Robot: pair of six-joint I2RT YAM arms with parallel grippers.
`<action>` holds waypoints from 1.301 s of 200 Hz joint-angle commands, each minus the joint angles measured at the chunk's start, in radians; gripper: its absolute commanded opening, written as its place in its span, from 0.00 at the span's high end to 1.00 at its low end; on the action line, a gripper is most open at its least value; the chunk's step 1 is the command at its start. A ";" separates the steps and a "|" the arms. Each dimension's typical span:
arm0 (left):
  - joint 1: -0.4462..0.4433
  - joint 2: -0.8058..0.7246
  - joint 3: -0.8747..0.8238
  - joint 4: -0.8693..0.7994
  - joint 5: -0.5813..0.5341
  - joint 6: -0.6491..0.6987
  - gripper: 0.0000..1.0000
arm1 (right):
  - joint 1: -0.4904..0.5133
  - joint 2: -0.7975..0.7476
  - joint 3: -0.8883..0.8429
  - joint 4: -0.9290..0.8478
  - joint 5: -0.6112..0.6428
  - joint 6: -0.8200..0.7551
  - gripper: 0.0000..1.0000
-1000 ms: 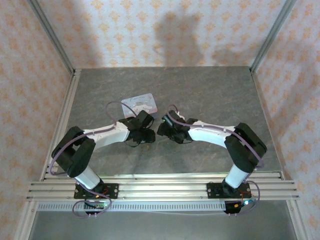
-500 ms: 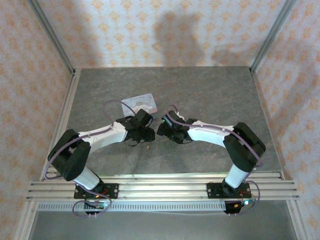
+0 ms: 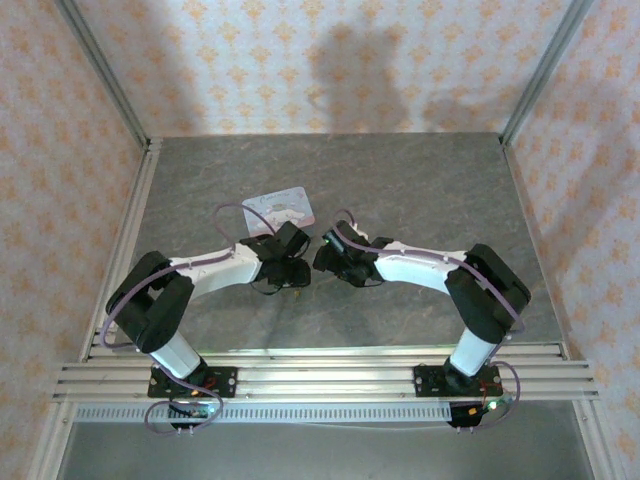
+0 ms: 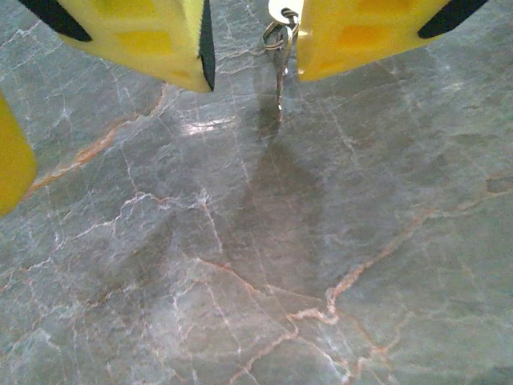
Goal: Unlock the padlock with the key
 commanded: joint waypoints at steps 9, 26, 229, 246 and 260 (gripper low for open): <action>-0.020 0.035 0.010 0.001 0.001 -0.016 0.69 | 0.004 0.010 -0.007 0.003 0.032 0.013 0.17; -0.024 0.042 0.015 -0.016 -0.015 -0.016 0.69 | 0.004 0.010 -0.008 0.004 0.030 0.013 0.16; 0.066 -0.283 0.182 -0.057 0.415 0.777 1.00 | -0.252 -0.444 0.075 0.051 -0.618 -0.412 0.32; 0.106 -0.234 0.275 -0.135 0.604 0.813 1.00 | -0.252 -0.487 0.058 0.098 -0.680 -0.428 0.39; 0.138 -0.219 0.301 -0.127 0.727 0.806 1.00 | -0.252 -0.500 0.033 0.140 -0.708 -0.432 0.45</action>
